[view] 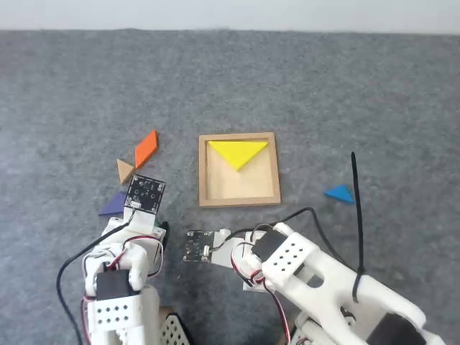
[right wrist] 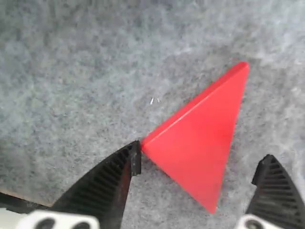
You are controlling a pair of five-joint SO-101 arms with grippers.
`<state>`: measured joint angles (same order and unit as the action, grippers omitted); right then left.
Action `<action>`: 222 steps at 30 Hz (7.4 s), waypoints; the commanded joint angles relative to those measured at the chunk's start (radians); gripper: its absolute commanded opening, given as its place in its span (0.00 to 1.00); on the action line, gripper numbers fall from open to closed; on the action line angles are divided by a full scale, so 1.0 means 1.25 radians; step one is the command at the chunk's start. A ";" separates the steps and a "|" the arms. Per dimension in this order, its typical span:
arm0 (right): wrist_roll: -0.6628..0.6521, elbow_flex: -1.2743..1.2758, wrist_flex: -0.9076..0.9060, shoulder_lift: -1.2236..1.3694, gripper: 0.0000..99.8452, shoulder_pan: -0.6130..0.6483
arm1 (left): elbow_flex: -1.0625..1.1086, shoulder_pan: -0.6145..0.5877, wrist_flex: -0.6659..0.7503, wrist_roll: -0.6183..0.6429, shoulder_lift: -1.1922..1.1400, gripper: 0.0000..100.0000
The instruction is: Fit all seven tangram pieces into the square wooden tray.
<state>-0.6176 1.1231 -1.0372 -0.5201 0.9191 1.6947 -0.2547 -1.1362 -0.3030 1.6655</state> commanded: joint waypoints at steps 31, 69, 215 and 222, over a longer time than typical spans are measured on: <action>0.033 -0.112 -0.007 0.166 0.17 -0.021 | -0.007 -0.002 0.017 -0.007 0.011 0.20; -0.053 -0.221 -0.438 -0.366 0.17 -0.017 | -0.007 0.009 0.023 -0.007 0.011 0.20; -0.016 -1.306 -0.492 0.587 0.01 -0.123 | -0.122 -0.270 0.074 0.042 0.012 0.11; 0.119 -1.259 -0.553 0.413 0.01 -0.261 | -0.128 -0.270 0.070 0.042 0.012 0.11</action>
<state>-0.5255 -0.4895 -1.7108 0.1258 0.6628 1.5858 -0.5907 -1.0426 -0.2585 1.6655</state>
